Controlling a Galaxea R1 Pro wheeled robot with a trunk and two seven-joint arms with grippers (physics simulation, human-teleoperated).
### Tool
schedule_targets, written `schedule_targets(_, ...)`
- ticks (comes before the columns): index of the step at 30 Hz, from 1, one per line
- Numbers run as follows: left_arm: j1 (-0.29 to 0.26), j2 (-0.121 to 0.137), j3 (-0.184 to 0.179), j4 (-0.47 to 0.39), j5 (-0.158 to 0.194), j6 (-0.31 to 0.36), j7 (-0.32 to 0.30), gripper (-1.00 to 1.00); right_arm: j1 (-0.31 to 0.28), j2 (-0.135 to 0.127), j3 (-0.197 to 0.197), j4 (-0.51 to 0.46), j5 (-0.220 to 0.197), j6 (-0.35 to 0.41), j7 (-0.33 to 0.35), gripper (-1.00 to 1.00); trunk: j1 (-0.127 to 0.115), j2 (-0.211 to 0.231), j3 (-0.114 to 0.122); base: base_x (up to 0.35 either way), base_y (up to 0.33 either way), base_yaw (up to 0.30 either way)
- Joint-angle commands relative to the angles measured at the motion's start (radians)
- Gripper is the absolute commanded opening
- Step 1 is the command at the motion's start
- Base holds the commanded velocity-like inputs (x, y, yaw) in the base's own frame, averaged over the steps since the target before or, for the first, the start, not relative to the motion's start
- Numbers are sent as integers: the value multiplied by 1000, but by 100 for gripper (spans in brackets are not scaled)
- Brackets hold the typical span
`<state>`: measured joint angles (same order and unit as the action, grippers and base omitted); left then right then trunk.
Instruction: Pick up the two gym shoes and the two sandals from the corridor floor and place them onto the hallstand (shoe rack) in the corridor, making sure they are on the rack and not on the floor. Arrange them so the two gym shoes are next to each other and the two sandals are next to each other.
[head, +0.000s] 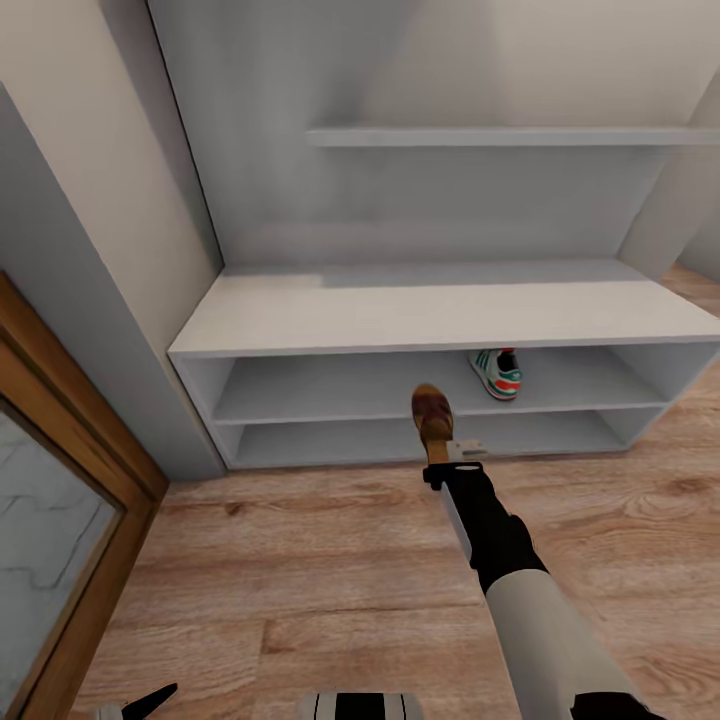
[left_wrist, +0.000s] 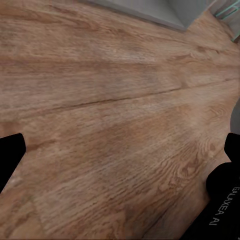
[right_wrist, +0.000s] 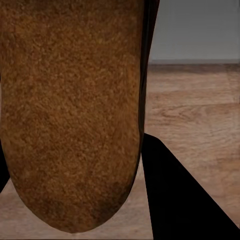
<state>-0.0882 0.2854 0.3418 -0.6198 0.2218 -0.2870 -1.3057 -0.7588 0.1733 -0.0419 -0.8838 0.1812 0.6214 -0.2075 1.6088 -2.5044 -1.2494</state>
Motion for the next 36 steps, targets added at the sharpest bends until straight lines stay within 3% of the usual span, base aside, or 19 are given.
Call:
schedule_targets(1, -1, 0, 0, 2, 2, -6, -3, 100, 0, 1, -2, -1, 7, 6, 0, -100, 0, 0, -1, 239, 225, 0)
schedule_targets(12, -1, 0, 0, 0, 2, -6, 1, 100, 1, 1, -1, 1, 7, 6, 2, -100, 0, 0, -1, 262, 196, 0)
schedule_targets(36, -1, -1, 0, 0, 2, -7, 2, 100, 1, 1, -6, 11, 11, 6, -1, -100, 0, 0, -1, 182, 7, 0)
